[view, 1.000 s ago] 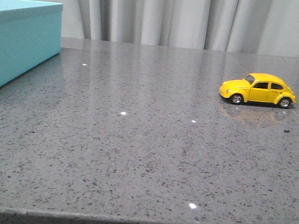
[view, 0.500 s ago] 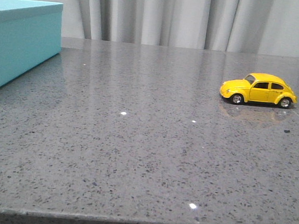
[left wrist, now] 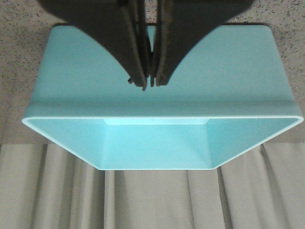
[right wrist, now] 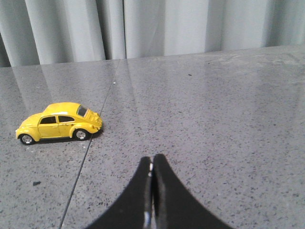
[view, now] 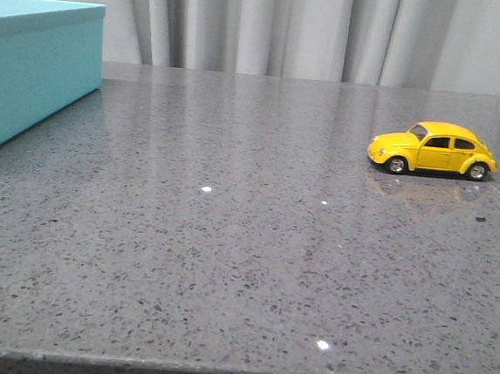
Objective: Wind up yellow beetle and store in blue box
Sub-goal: 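Move the right gripper toward the yellow toy beetle car, opening it, then lower the right gripper over the beetle and grip its body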
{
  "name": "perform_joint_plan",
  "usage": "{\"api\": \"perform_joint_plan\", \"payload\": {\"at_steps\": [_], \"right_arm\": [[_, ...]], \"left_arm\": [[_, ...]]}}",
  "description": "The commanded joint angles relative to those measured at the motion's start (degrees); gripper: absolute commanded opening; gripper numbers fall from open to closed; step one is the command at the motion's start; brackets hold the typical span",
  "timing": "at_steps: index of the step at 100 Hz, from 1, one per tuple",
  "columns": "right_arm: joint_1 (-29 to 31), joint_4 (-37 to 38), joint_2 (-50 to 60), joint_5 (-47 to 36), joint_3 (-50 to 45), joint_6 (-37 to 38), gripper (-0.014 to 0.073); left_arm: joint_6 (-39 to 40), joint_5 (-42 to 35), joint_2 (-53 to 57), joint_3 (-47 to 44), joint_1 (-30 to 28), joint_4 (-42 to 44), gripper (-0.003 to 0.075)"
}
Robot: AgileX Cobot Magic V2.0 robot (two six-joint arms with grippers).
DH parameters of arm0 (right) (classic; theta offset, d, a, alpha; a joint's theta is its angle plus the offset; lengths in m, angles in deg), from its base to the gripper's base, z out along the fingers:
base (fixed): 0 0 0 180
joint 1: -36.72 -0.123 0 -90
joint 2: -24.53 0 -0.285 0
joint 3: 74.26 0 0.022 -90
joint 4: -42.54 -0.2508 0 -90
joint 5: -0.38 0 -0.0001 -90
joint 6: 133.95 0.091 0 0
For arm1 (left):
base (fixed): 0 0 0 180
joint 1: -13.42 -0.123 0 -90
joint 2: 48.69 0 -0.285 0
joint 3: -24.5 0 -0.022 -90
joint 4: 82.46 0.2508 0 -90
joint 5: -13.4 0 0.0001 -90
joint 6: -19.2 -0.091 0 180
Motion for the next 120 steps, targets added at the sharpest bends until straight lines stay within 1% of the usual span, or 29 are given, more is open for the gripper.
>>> {"api": "perform_joint_plan", "payload": {"at_steps": [1,16,33,38,42,46,51,56,62,68,75,82,97,120], "right_arm": [[0.43,0.18,0.44,-1.60,4.40,-0.35,-0.0059],[0.43,0.24,-3.16,2.46,9.85,-0.35,-0.0059],[0.43,0.24,-8.76,3.07,14.32,-0.35,-0.0055],[0.43,0.24,-10.35,3.13,15.55,-0.35,-0.0044],[0.43,0.24,-11.70,3.13,16.56,-0.35,-0.0018],[0.43,0.24,-12.81,3.30,17.50,-0.35,0.0020],[0.43,0.24,-14.30,3.53,18.54,-0.35,0.0076],[0.43,0.24,-15.99,3.75,19.54,-0.35,0.0134],[0.43,0.24,-17.56,3.90,20.67,-0.35,0.0196],[0.43,0.24,-19.19,3.90,21.81,-0.35,0.0230],[0.38,0.24,-21.02,3.97,23.02,-0.35,0.0252],[0.31,0.24,-23.05,4.30,24.39,-0.35,0.0276],[0.31,0.24,-27.96,5.59,27.76,-0.35,0.0361],[0.31,0.24,-31.94,4.37,29.08,-0.35,0.0363]], "left_arm": [[0.39,-1.89,0.79,3.88,0.03,-0.50,-0.0019],[0.39,-0.96,-2.24,9.01,0.03,-0.50,-0.0019],[0.39,-0.83,-7.68,13.70,0.03,-0.63,-0.0017],[0.39,-0.83,-9.37,15.15,0.03,-0.63,-0.0017],[0.39,-0.83,-10.82,16.46,0.03,-0.63,-0.0010],[0.39,-0.83,-12.06,17.68,0.03,-0.63,0.0020],[0.39,-0.83,-13.84,18.94,0.03,-0.63,0.0078],[0.39,-0.83,-15.94,20.10,0.03,-0.63,0.0156],[0.39,-0.83,-18.04,21.26,0.03,-0.63,0.0267],[0.39,-0.94,-20.47,22.47,0.03,-0.63,0.0356],[0.39,-0.94,-23.13,23.84,0.03,-0.63,0.0401],[0.39,-0.82,-25.83,25.24,0.03,-0.63,0.0406],[0.39,-0.57,-31.33,28.35,0.03,-0.63,0.0406],[0.39,-3.52,-35.59,29.30,0.03,-0.63,0.0386]]}}
